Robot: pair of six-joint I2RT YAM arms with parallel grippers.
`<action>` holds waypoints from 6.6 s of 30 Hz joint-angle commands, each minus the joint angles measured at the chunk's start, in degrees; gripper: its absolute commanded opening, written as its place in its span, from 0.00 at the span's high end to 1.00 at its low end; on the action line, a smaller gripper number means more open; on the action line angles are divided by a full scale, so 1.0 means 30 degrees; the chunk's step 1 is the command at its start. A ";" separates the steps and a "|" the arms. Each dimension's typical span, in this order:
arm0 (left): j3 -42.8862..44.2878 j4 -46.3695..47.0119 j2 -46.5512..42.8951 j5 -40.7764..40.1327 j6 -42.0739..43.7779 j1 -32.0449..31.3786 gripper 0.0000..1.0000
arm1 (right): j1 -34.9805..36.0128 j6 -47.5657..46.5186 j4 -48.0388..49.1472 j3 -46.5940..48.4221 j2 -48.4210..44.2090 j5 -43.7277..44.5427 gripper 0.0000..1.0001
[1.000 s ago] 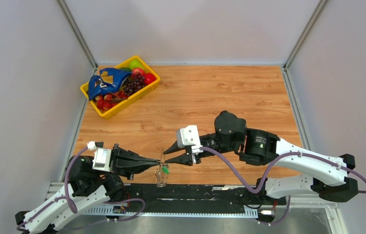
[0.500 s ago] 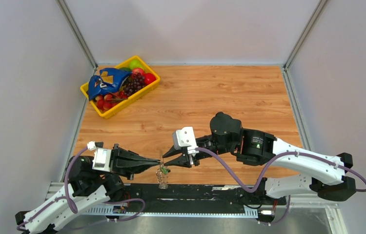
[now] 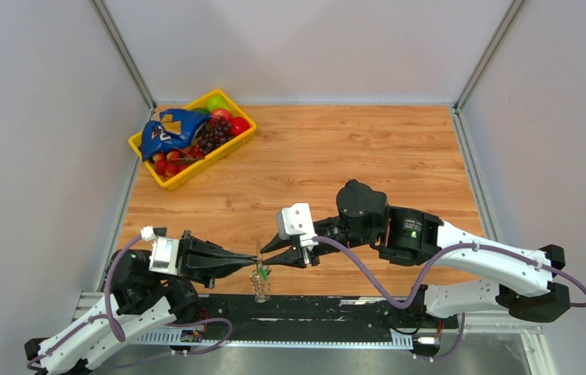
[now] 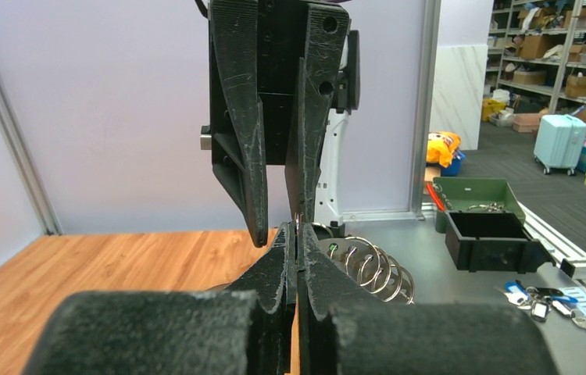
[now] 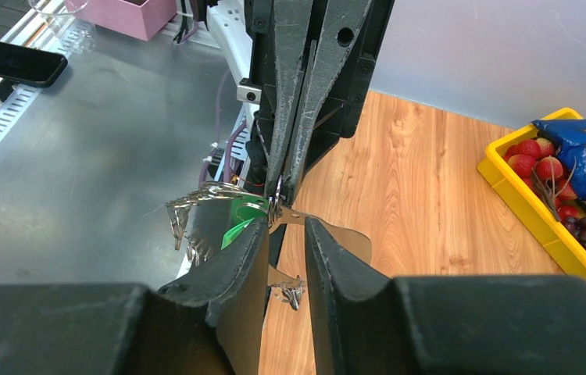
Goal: Put the keys on the keyring
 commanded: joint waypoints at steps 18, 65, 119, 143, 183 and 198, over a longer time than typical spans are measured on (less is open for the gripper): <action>-0.0130 0.1347 -0.0254 -0.0294 0.0287 -0.0042 1.00 | 0.0129 0.0589 0.0367 0.1030 0.0506 0.0395 1.00; 0.7635 -1.4985 0.5650 -0.0468 0.5392 -0.0067 0.69 | -0.1482 0.0746 -0.5787 0.3448 0.3068 -0.1937 1.00; 0.6771 -1.4092 0.5441 0.0003 0.5849 -0.0044 0.99 | -0.1480 0.0920 -0.5062 0.3840 0.3410 -0.1810 1.00; 0.3630 -0.5872 0.2325 -0.2025 0.1851 -0.0063 1.00 | -0.1481 0.1855 -0.0658 -0.0613 -0.1389 0.0582 0.62; -0.0001 0.2100 -0.0334 -0.4191 -0.0892 -0.0042 1.00 | -0.1411 0.3879 0.5133 -0.1754 -0.1023 -0.0282 0.72; -0.0128 0.2185 -0.0362 -0.4051 -0.0893 -0.0050 1.00 | -0.1387 0.3956 0.5487 -0.1585 -0.0614 -0.0428 0.74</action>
